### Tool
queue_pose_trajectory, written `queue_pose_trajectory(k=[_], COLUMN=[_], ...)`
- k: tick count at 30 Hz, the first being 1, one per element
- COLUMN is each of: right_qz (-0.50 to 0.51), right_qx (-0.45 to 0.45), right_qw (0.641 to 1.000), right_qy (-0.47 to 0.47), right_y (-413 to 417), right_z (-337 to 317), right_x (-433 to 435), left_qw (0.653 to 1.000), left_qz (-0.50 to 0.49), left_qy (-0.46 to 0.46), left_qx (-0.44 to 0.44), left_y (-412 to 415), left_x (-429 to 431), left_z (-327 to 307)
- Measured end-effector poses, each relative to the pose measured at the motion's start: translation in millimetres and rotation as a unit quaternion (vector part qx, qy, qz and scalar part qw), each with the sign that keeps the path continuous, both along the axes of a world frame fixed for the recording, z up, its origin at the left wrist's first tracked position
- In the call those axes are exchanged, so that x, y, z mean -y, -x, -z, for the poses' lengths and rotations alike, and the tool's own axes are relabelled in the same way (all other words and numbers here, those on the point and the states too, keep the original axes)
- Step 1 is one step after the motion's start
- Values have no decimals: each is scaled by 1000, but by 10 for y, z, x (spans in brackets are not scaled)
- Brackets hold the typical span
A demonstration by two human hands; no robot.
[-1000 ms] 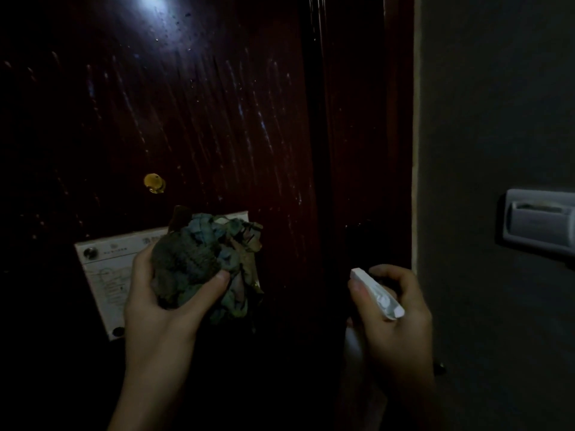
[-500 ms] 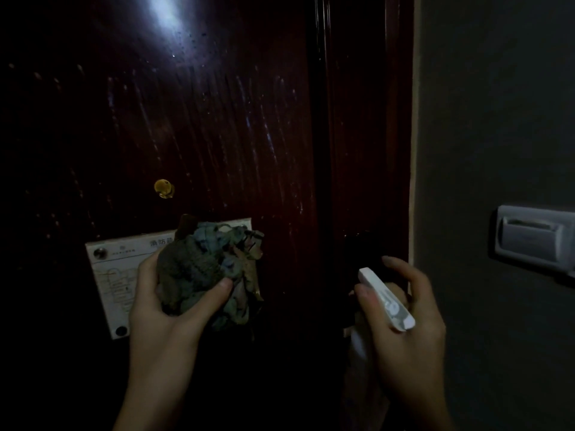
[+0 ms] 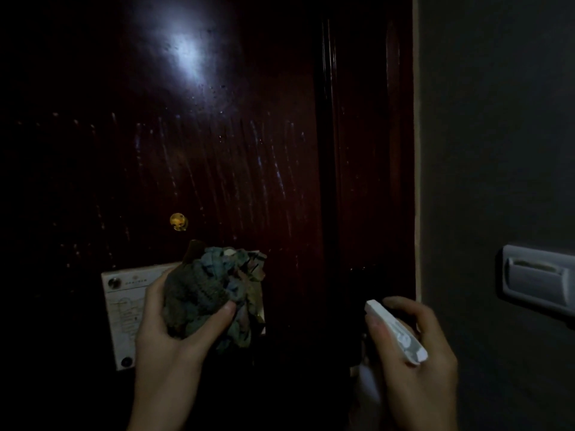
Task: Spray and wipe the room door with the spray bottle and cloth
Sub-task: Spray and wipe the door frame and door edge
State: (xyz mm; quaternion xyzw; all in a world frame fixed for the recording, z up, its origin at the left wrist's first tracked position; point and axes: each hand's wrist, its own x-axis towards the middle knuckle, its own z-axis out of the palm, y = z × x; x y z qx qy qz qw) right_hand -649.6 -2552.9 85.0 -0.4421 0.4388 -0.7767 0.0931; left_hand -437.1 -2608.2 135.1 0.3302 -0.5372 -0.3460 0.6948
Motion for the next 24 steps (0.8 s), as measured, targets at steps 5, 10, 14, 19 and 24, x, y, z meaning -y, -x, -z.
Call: queue_pose_trajectory(k=[5,10,14,19,24], right_qz=[-20,-13,-18,-40,-42], right_qx=[-9,-28,-28,-55,-63], right_qw=[1000,999,999,998,997], right_qy=[-5,7,10,6,34], right_y=[-35,-13,-6,-8,3], right_z=[-55,-116,-163,-293,-524], right_x=[21,47,103,168,302], left_qw=[1000,999,999,998,997], left_qz=[0,-6,-10,-11,-10], left_qy=[26,36,39,54,68], left_qx=[4,4,3,15,21], left_y=[-21,-25,-17,-5,-6], left_x=[-16,-48,-57,-41,52], left_z=[-41,-85,-112,-150,-304])
